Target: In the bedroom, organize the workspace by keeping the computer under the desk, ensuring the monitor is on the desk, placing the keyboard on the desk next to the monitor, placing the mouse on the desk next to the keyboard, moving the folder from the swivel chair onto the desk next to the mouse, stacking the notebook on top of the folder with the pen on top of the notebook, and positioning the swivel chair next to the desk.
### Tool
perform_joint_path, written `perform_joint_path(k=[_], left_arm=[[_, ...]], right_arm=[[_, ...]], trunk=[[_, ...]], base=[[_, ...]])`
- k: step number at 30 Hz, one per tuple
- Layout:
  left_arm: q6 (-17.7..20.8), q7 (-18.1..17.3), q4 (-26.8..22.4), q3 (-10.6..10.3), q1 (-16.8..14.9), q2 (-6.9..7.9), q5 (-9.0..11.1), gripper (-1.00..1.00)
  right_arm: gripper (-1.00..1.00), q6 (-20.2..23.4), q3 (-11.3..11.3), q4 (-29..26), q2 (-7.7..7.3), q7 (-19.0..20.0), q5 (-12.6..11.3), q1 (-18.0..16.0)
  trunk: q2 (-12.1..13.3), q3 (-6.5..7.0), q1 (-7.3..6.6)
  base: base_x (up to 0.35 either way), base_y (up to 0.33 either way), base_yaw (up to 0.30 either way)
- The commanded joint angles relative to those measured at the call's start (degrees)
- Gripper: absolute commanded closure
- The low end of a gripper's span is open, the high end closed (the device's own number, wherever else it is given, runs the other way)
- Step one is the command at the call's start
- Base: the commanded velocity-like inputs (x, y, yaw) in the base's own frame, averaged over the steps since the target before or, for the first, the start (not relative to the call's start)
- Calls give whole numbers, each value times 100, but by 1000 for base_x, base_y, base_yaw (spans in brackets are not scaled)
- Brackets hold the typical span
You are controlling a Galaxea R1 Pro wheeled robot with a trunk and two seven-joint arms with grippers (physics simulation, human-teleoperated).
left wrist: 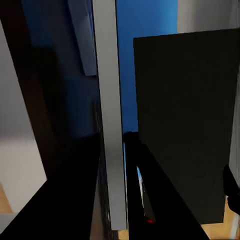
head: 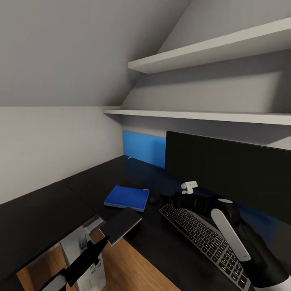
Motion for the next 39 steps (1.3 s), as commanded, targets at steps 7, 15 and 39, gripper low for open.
perform_joint_path(k=[7,15,39], left_arm=[[88,-98,-2,-45,4,21,53,100],[129,-120,-24,-45,8,33,57,100],[1434,379,-1250,6,65,639,57,100]], right_arm=[[-100,18,57,-4,-3,33,40,-5],[-100,18,211,-5,-17,35,43,-5],[-100,-48,313,-6,-108,88,52,398]], trunk=[[278,119,-154],[599,263,-330],[1562,694,-857]], base=[[0,0,0],[0,0,0],[0,0,-37]])
